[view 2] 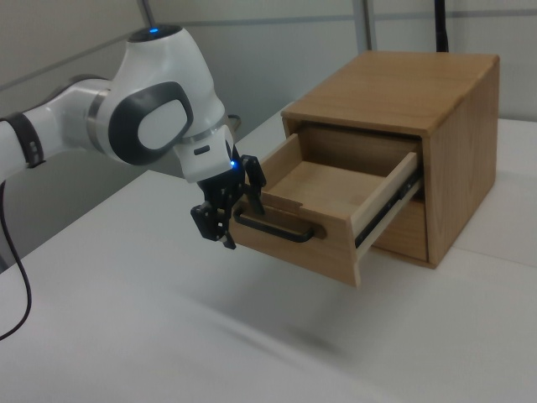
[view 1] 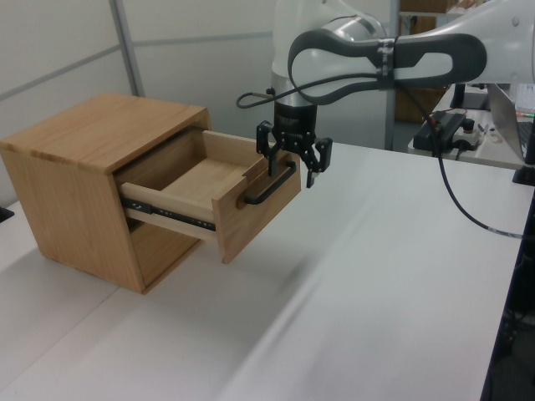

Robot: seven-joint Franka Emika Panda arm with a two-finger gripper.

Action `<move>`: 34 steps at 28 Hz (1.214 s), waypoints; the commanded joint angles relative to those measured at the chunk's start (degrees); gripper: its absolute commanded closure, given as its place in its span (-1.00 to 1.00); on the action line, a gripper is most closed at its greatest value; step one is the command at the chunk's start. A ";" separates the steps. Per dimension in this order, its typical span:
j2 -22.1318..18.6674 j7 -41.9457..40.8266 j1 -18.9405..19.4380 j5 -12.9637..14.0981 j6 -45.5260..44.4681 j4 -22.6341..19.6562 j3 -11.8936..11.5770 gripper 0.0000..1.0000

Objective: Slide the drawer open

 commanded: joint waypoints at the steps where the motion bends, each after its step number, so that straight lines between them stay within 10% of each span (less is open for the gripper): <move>1: -2.80 -5.94 -0.05 0.19 -4.58 -0.56 -0.39 -1.00; 34: -3.42 -71.67 0.30 0.02 -8.37 -1.09 0.22 -1.00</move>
